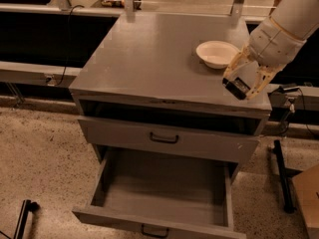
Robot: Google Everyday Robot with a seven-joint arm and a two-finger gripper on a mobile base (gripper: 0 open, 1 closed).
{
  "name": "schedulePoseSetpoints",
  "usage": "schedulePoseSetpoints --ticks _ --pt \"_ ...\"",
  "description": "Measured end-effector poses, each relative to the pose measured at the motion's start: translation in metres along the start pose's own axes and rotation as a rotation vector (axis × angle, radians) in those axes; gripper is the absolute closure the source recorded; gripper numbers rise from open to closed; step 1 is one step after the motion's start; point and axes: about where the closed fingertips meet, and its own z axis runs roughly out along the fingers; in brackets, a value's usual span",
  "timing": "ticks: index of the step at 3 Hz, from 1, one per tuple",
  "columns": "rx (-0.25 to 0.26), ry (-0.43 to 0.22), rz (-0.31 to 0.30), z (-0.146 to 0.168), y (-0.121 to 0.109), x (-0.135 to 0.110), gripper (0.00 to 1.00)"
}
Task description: Place rxbar chocolate into middle drawer
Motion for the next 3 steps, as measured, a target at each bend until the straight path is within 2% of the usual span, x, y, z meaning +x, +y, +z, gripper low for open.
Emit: schedulePoseSetpoints --ticks 1,2,3 --pt "0.071 -0.081 -0.038 0.005 0.012 -0.037 1.0" --pt "0.081 -0.203 -0.095 0.033 0.043 -0.098 1.0" --pt "0.038 -0.299 -0.105 0.079 0.077 -0.133 1.0"
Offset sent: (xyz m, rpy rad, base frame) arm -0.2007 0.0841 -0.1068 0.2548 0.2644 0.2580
